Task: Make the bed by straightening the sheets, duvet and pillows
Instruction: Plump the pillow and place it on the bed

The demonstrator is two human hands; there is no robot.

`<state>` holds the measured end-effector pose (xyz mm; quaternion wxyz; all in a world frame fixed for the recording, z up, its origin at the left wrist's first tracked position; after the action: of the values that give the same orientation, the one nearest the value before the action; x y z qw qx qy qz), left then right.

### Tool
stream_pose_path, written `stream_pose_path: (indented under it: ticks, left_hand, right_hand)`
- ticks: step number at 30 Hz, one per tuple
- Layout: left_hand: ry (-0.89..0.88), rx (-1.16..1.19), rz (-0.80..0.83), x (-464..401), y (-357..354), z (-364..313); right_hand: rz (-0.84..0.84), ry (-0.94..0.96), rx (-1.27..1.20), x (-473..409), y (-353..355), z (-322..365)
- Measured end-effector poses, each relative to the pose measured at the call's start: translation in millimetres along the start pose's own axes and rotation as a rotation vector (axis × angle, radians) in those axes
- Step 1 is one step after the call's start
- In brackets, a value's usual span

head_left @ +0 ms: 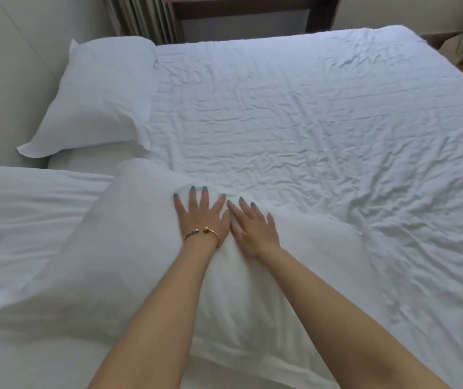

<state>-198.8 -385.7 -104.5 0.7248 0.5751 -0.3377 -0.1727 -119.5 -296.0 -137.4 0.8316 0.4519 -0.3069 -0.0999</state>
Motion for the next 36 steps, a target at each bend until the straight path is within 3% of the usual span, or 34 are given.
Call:
stream_pose_path:
  ticks: [3,6,10,14,18,23,25,27,31,33,36]
  left_hand:
    - [0.126,-0.023,0.014,7.5,-28.1,61.6]
    - [0.184,-0.025,-0.010,34.0,-41.8,99.8]
    - [0.232,0.035,0.027,29.3,-42.4,125.3]
    - [0.326,0.232,0.101,28.0,-34.2,172.2]
    - [0.440,0.532,0.138,50.0,-53.5,226.5]
    - [0.444,0.957,0.023,71.9,-89.7,273.6]
    - [0.392,1.036,-0.033,76.8,-70.2,244.6]
    - [0.314,1.099,-0.166,80.2,-33.5,208.7]
    - [0.244,1.227,-0.416,108.9,13.5,144.9]
    - [0.236,1.341,-0.431,125.1,7.0,112.9]
    - [0.290,1.429,-0.333,132.6,-36.6,73.5]
  right_hand:
    - [-0.065,-0.123,0.138,-12.2,-18.1,-29.1]
    - [-0.124,-0.361,0.238,15.8,-26.8,-109.0]
    - [-0.086,-0.726,0.166,64.4,-14.0,-216.5]
    - [-0.009,-0.868,-0.168,106.2,-19.9,-259.6]
    - [-0.078,-0.922,-0.662,141.7,-32.0,-273.7]
    - [-0.070,-0.848,-0.968,162.9,-38.2,-279.6]
    - [-0.153,-0.810,-1.066,167.2,-26.9,-273.0]
    - [-0.339,-0.742,-1.117,171.9,9.3,-264.5]
    - [-0.701,-0.636,-1.017,213.8,120.7,-274.5]
    - [-0.748,-0.627,-0.970,245.7,162.5,-300.9]
    - [-0.646,-0.730,-0.880,269.6,174.5,-351.4]
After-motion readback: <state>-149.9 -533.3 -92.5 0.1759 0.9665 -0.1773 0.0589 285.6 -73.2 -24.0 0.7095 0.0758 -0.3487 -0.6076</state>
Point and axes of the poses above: each hand's wrist, its own x-axis away from the middle knuckle, its own y-axis out of the back of the hand, z = x × y, the point moved 8 cm from there along -x, towards the middle knuckle, and after that the axes turned 11 degrees about -y, right-handed, at the moved point
